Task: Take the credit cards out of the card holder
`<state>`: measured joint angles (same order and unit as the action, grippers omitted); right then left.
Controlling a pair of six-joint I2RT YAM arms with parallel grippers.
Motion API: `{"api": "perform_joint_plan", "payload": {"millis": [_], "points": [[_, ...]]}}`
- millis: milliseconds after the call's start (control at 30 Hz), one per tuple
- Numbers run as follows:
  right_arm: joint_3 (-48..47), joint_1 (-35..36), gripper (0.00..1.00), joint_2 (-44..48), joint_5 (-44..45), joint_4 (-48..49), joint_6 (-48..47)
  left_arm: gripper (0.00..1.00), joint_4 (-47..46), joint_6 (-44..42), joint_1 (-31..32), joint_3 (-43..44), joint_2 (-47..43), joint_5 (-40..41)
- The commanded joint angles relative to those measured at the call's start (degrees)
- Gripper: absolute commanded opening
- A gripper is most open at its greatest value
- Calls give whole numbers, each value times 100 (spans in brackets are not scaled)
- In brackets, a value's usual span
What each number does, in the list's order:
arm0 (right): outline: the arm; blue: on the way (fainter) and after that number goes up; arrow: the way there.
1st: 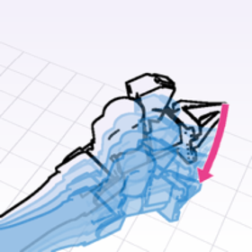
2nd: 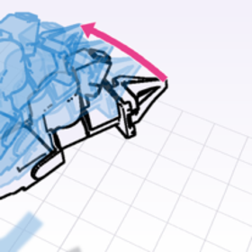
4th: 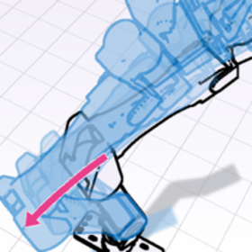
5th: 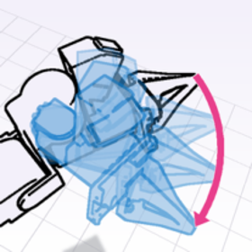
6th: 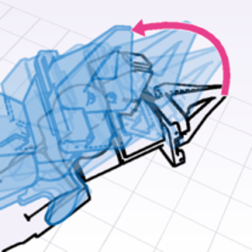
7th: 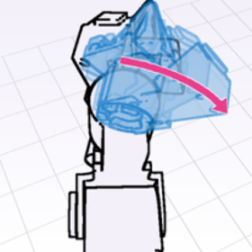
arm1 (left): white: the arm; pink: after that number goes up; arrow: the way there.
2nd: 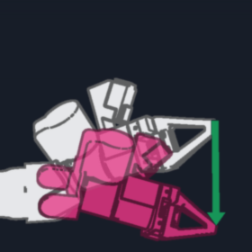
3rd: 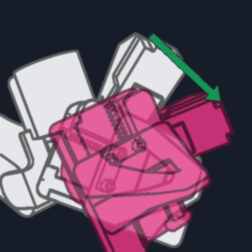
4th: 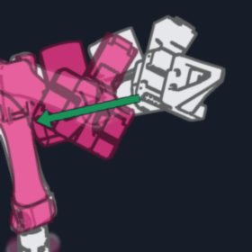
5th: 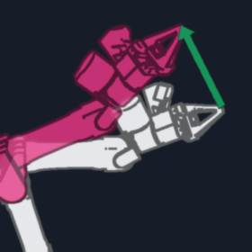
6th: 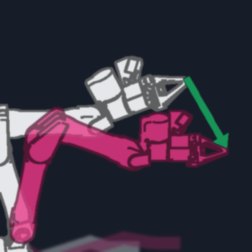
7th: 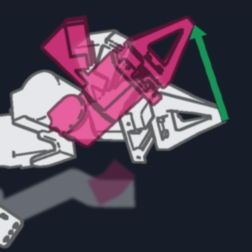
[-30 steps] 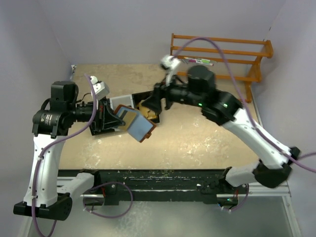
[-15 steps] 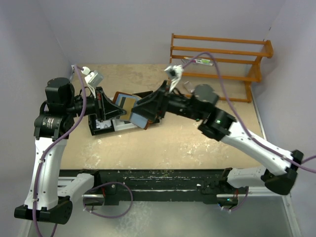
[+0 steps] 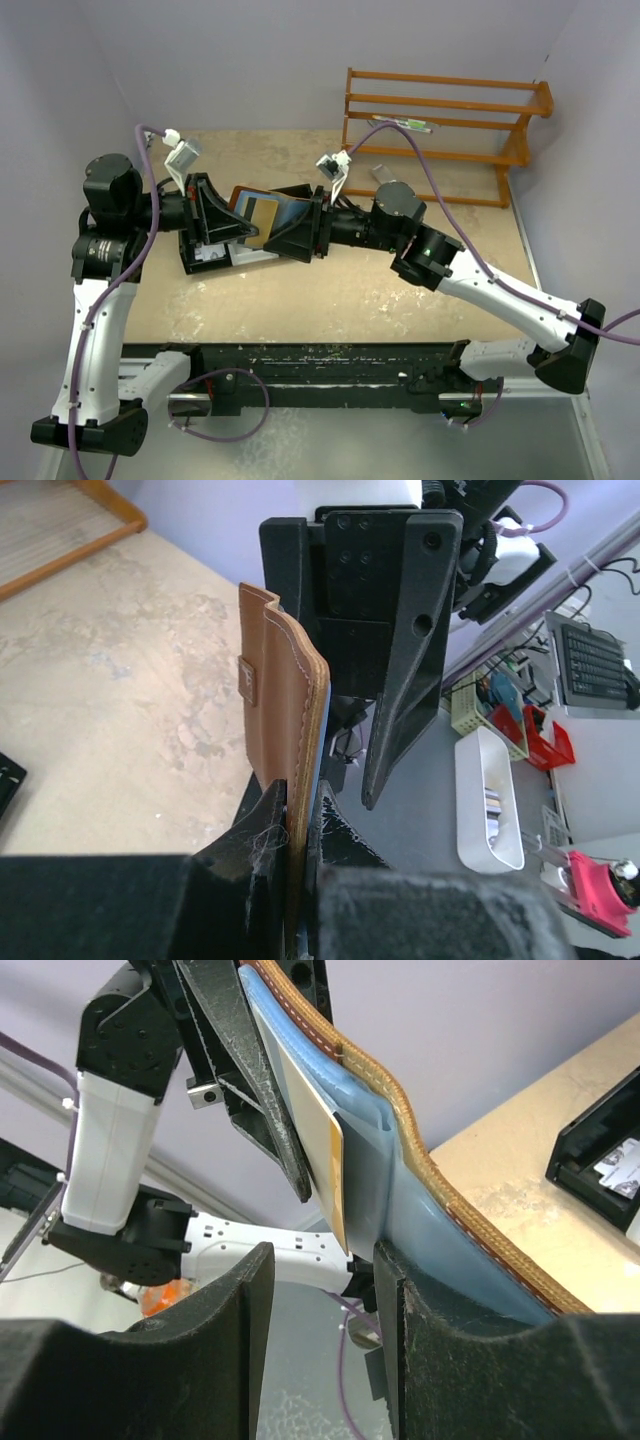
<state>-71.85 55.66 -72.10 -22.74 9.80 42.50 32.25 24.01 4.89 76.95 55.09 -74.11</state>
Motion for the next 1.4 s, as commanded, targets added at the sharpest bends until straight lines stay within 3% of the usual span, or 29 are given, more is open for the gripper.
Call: {"api": "perform_joint_plan", "payload": {"millis": [0, 433, 767, 900, 1000, 1100, 1367], "points": [[-103, -67, 48, 96, 147, 337, -2, 0, -493, 538, 21, -38, -143, -1062], [-597, -91, 46, 46, 736, 256, -35, 0, -200, 359, 21, -120, -236, -1060], [-602, -127, 23, -148, 354, 877, 205, 4, 151, 33, 21, -166, -229, -1156], [-568, -225, 14, -155, 165, 1157, 391, 10, 380, -208, 21, -191, -210, -1227], [-558, -248, 0, -168, 145, 1152, 421, 23, 414, -267, 21, -179, -192, -1237], [-426, -272, 0, -111, 161, 1092, 409, 26, 409, -229, 21, -118, -166, -1315], [55, -336, 0, 90, -97, 1080, 381, 23, -63, 332, 21, -70, -165, -1551]]}}
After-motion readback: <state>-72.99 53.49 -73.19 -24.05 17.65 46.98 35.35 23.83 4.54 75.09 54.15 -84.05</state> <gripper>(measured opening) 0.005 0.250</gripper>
